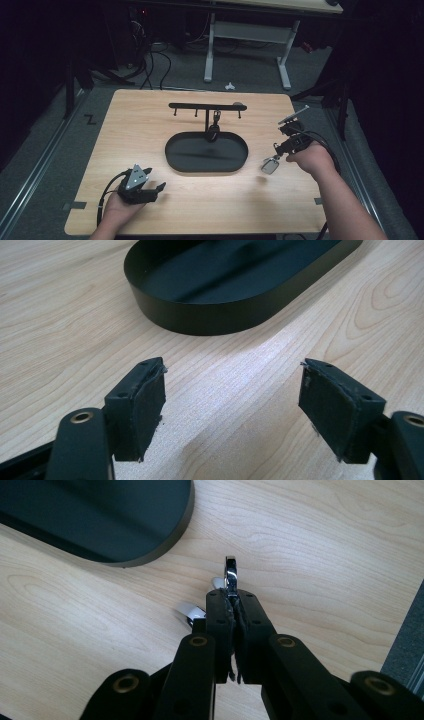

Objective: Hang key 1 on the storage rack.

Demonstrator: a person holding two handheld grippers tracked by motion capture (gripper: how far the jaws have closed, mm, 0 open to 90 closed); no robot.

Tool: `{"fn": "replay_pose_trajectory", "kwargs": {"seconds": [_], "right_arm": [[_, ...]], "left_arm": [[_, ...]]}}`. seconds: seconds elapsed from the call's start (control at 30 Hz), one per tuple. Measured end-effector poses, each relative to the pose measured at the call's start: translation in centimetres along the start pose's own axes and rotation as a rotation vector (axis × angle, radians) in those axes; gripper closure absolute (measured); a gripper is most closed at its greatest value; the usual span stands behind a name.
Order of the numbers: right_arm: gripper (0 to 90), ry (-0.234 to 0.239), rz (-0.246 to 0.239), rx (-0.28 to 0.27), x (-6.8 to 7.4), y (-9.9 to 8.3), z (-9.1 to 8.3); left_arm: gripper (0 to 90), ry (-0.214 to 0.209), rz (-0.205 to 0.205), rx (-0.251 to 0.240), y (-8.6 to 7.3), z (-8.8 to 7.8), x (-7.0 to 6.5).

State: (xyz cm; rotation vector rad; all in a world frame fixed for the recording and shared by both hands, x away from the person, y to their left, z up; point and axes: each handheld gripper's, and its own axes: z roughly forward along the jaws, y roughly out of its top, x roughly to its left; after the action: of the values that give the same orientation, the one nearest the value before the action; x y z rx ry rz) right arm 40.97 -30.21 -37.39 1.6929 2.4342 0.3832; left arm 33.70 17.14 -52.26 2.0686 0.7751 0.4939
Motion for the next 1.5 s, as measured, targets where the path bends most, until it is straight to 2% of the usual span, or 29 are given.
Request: {"fn": "replay_pose_trajectory", "kwargs": {"seconds": [0.83, 1.5], "right_arm": [[86.3, -0.003, -0.045, -0.017, 1.5, 1.7, -2.1], [86.3, 0.03, -0.109, -0.017, 4.4, 4.3, -2.2]], "left_arm": [[26.9, 0.0, -0.001, -0.001, 0.0, -0.1, 0.0], [26.7, 0.0, 0.002, 0.0, 0.0, -0.1, 0.1]]}}
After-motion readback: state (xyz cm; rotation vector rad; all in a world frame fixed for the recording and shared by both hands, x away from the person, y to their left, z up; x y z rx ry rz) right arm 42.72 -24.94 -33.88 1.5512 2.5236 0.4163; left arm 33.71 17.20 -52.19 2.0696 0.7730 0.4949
